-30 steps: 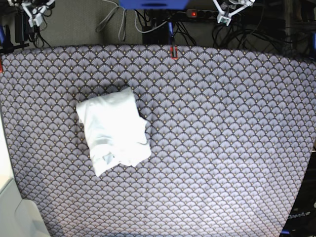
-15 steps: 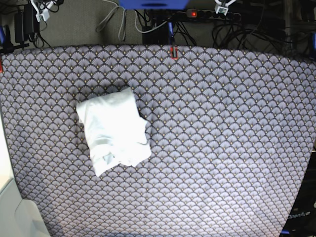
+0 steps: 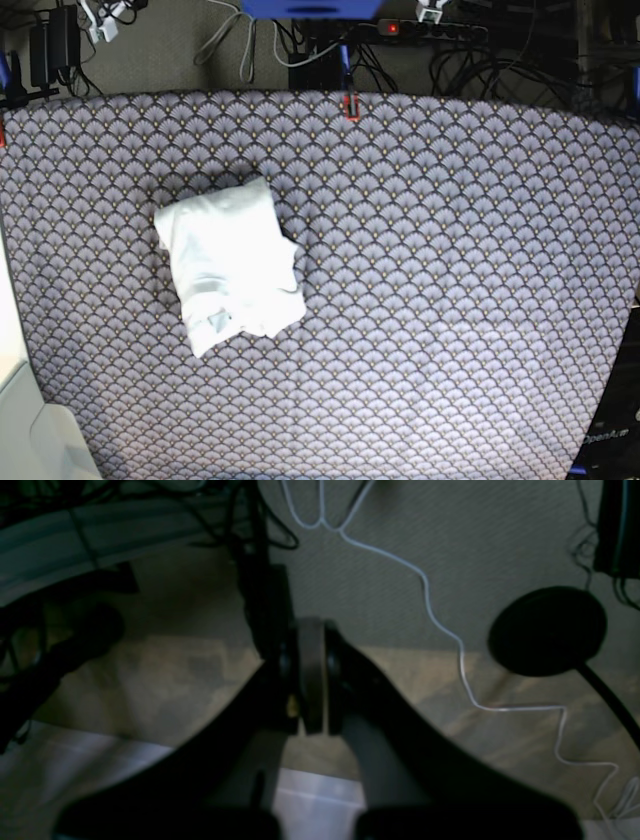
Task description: Fold the T-shirt properly
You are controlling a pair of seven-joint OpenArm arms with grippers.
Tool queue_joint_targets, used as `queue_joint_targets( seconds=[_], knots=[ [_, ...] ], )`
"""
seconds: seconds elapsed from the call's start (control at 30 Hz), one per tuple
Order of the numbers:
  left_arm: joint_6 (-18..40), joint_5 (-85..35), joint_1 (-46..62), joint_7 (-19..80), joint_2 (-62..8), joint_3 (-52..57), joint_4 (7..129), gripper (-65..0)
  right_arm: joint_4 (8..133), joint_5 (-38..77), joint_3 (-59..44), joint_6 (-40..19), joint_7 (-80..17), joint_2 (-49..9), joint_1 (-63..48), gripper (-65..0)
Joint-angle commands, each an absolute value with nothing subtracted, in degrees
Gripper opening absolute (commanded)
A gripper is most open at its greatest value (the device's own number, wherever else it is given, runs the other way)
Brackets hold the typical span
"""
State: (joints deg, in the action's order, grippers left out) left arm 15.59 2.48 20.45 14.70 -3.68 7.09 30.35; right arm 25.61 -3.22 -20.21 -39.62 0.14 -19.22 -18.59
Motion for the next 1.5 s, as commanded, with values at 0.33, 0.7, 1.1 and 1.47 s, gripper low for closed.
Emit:
queue_joint_targets(
  seconds=[0.33, 0.7, 1.1, 1.47],
  knots=[
    [2.2, 2.2, 14.9, -0.8, -2.3, 7.3, 14.4, -64.7, 25.7, -3.3, -20.4, -40.0, 0.7, -17.5, -18.9, -65.0],
    [-0.2, 2.1, 8.0, -4.7, -2.4, 7.3, 7.3, -64.7, 17.1, -12.1, -12.4, -12.5, 10.1, -12.4, -17.0, -65.0],
    [0.0, 2.5, 3.2, -4.8, -2.5, 6.9, 2.4, -64.7, 8.0, -16.0, -6.4, 8.0, 18.2, -7.8, -13.0, -65.0],
    [0.1, 2.3, 2.8, -5.4, -4.2, 6.8, 2.6, -64.7, 8.0, -16.0, -6.5, 8.2, 18.7, -7.2, -13.0, -65.0]
  ],
)
